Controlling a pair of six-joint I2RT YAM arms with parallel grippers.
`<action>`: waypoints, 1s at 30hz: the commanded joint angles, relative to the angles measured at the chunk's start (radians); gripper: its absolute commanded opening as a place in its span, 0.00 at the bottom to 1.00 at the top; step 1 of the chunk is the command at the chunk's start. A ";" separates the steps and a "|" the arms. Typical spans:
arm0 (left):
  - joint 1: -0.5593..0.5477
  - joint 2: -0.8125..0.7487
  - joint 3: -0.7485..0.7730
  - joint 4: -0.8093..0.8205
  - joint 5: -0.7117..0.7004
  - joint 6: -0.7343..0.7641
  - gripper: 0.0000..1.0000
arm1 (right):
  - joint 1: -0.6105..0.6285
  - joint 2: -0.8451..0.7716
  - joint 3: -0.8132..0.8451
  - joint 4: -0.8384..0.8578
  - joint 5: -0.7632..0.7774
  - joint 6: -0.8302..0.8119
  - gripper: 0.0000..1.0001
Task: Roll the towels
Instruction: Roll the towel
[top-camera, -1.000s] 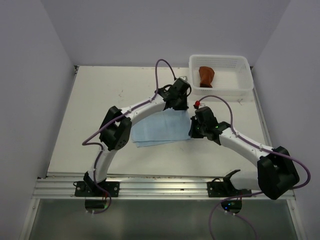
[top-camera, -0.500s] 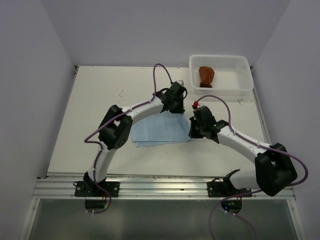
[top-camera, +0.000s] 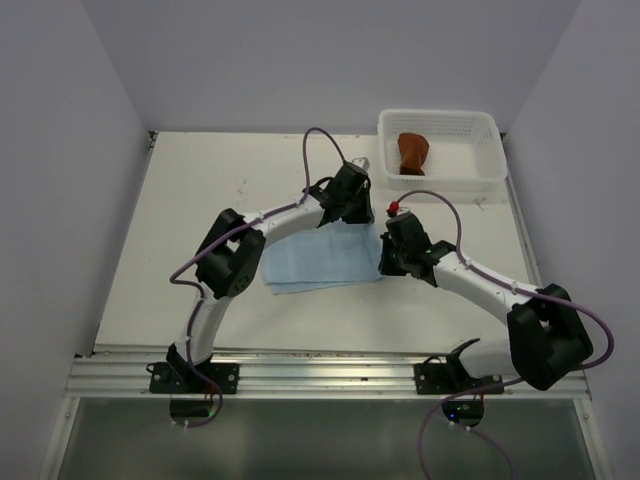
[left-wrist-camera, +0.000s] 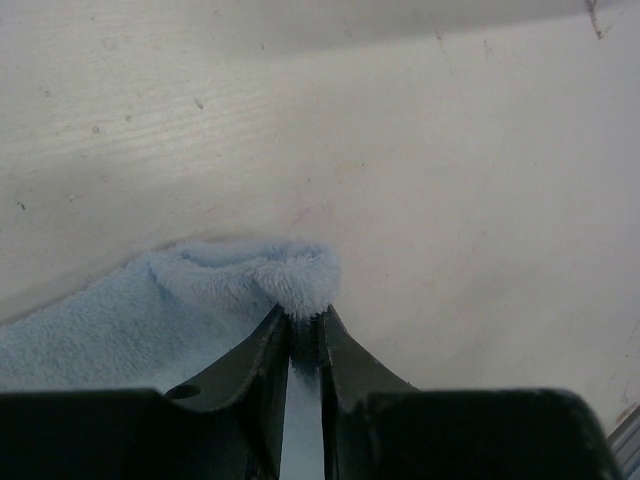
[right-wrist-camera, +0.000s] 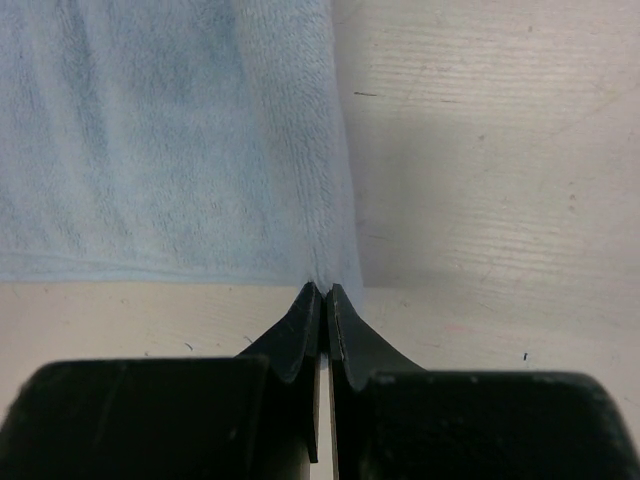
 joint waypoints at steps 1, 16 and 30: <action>0.020 -0.054 -0.012 0.161 0.041 0.029 0.20 | 0.006 -0.021 -0.001 -0.053 0.078 0.023 0.00; 0.020 -0.040 -0.075 0.264 0.075 0.052 0.20 | 0.006 0.038 -0.004 0.005 0.088 0.051 0.00; 0.029 -0.041 -0.094 0.271 0.076 0.073 0.20 | 0.012 0.107 0.003 0.086 0.021 0.048 0.00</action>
